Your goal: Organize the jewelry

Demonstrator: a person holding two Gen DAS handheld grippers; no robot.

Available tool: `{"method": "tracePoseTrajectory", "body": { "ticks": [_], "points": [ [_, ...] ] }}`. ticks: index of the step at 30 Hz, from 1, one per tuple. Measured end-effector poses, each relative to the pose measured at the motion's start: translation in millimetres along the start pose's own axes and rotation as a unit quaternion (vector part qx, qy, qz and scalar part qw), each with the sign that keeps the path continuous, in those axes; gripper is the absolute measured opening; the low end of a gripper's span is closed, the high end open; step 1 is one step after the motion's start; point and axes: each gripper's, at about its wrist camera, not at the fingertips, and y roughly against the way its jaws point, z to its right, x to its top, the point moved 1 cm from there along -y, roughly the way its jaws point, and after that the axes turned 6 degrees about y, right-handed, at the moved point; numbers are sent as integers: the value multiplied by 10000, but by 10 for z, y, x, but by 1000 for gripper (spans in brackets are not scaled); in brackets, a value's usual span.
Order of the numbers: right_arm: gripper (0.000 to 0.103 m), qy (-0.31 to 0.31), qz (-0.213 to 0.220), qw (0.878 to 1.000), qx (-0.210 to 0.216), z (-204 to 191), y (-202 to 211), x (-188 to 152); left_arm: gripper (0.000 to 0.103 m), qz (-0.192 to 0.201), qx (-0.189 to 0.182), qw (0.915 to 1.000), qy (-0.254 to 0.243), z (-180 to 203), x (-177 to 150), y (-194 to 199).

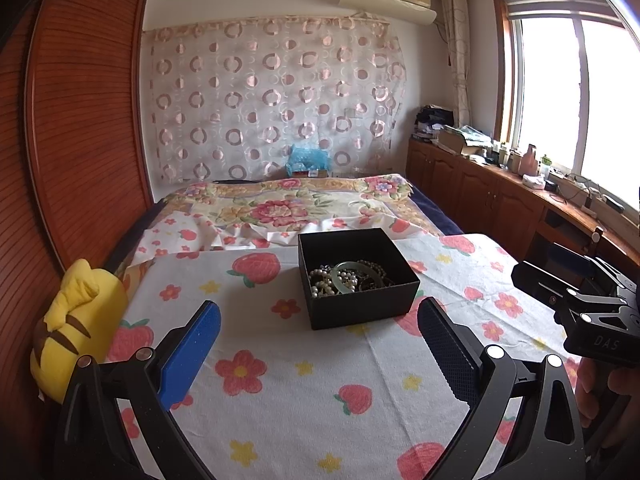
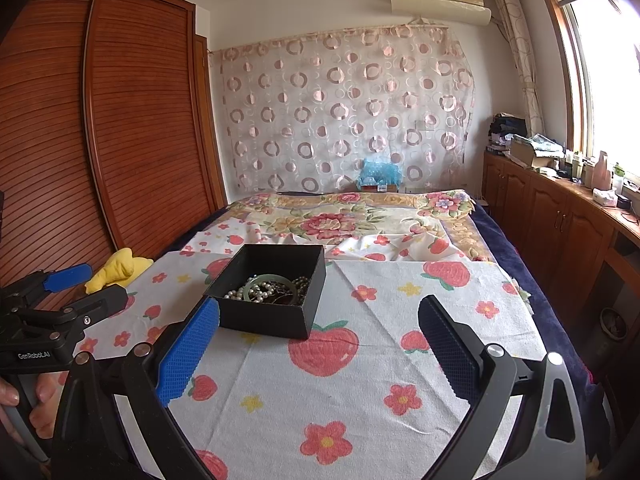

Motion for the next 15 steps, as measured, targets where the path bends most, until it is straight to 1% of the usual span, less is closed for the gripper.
{"method": "tracePoseTrajectory", "body": {
  "ticks": [15],
  "points": [
    [100,3,3,10000,-4,2,-1,-4,95,21,0,10000,4,-1,-9,15]
  ]
}}
